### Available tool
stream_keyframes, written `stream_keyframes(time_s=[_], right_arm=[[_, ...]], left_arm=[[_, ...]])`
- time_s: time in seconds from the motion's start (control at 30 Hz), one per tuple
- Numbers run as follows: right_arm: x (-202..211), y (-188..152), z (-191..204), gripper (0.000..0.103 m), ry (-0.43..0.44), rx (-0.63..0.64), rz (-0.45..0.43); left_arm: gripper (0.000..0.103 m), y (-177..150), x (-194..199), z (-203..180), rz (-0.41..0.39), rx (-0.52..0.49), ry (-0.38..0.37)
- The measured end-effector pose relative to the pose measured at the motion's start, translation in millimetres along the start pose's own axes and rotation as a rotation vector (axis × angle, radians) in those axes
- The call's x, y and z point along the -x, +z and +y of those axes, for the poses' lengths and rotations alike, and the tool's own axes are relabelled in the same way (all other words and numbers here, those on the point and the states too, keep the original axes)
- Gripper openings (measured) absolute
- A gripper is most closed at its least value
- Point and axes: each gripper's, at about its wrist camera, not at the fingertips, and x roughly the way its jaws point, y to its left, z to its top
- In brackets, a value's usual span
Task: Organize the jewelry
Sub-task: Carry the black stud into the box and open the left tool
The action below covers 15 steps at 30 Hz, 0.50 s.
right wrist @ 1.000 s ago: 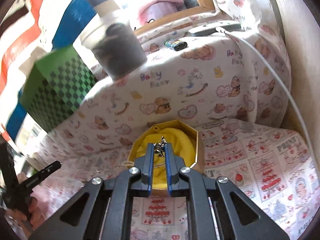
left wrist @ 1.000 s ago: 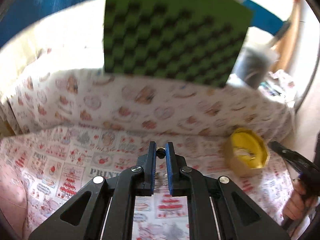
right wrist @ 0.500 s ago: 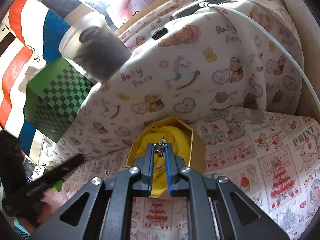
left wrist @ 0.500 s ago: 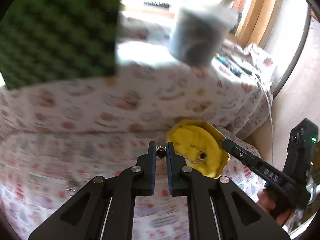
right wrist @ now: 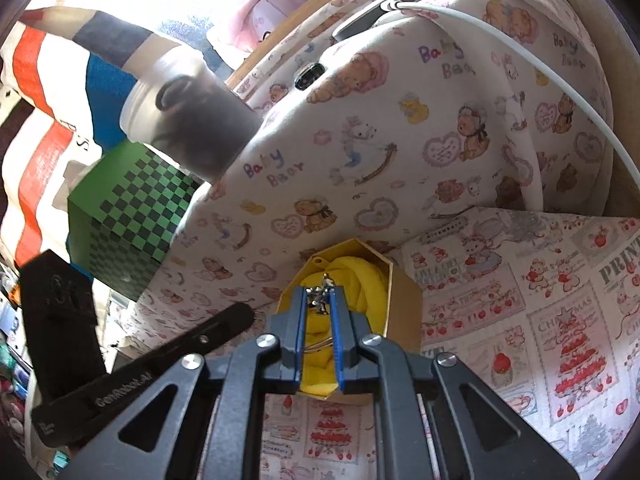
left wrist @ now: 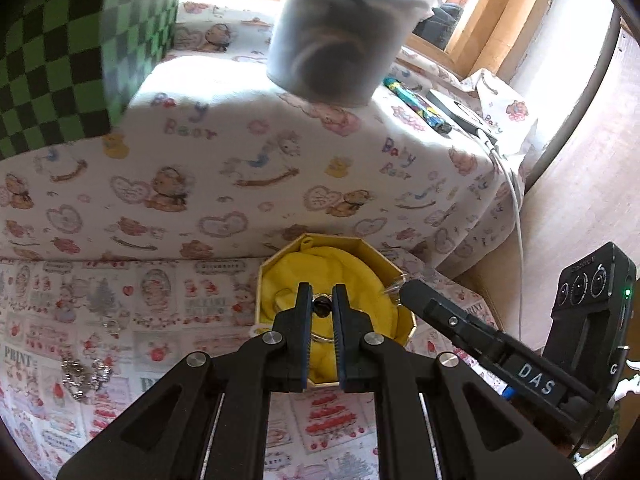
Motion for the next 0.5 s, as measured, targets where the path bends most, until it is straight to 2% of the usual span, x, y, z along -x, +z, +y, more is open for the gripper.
stream_keyframes(time_s=[0.2, 0.23, 0.37, 0.5], right_arm=[[6.1, 0.6, -5.2, 0.015, 0.000, -0.032, -0.025], [7.9, 0.9, -5.8, 0.018, -0.002, -0.035, -0.031], [14.0, 1.1, -5.6, 0.019, -0.013, -0.033, -0.052], [20.4, -0.7, 5.6, 0.022, -0.037, 0.019, -0.077]], left_arm=[[0.010, -5.4, 4.7, -7.3, -0.044, -0.041, -0.008], [0.015, -5.6, 6.5, -7.3, -0.049, -0.040, -0.017], [0.022, -3.9, 19.3, -5.2, -0.070, -0.036, -0.030], [0.031, -4.5, 48.7, -5.4, -0.137, -0.072, 0.025]])
